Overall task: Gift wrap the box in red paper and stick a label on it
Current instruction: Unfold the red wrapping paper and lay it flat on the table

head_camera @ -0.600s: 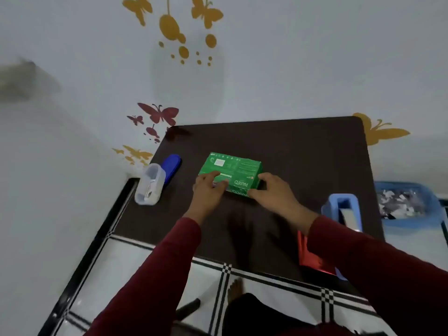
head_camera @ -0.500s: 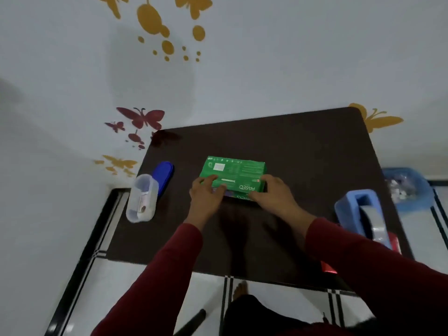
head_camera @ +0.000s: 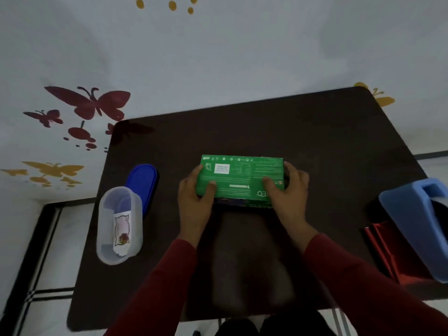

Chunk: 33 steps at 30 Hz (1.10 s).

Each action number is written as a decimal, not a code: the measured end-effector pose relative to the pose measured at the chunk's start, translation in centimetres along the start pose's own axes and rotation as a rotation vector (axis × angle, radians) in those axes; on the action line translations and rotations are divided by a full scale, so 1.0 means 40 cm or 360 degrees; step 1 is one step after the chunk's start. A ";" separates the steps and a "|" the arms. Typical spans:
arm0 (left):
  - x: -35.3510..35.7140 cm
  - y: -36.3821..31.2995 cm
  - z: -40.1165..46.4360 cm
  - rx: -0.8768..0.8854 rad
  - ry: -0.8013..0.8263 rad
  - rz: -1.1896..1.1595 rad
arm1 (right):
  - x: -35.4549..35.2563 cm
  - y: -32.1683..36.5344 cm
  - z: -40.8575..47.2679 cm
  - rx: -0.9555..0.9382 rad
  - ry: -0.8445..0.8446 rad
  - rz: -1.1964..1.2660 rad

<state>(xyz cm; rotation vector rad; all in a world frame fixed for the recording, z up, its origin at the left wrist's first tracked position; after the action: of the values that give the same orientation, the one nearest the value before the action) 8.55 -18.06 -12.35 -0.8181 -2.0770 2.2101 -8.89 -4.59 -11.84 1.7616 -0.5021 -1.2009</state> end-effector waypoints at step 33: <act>-0.022 0.149 -0.068 0.0315 -0.0261 -0.0222 | 0.073 -0.079 -0.114 -0.0243 -0.0082 0.0383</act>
<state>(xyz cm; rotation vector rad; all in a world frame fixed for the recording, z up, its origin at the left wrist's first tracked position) 12.37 -16.59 -17.55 -0.4780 -1.8695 2.4268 -4.06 -3.07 -15.55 1.4979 -0.6178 -1.0869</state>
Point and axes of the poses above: each hand's wrist, its own z-axis towards the middle knuckle, its own x-axis out of the palm, y = z × x, the point moved 1 cm from there along z, towards the middle knuckle, and after that the axes turned 8 degrees about -z, right-handed, at the moved point
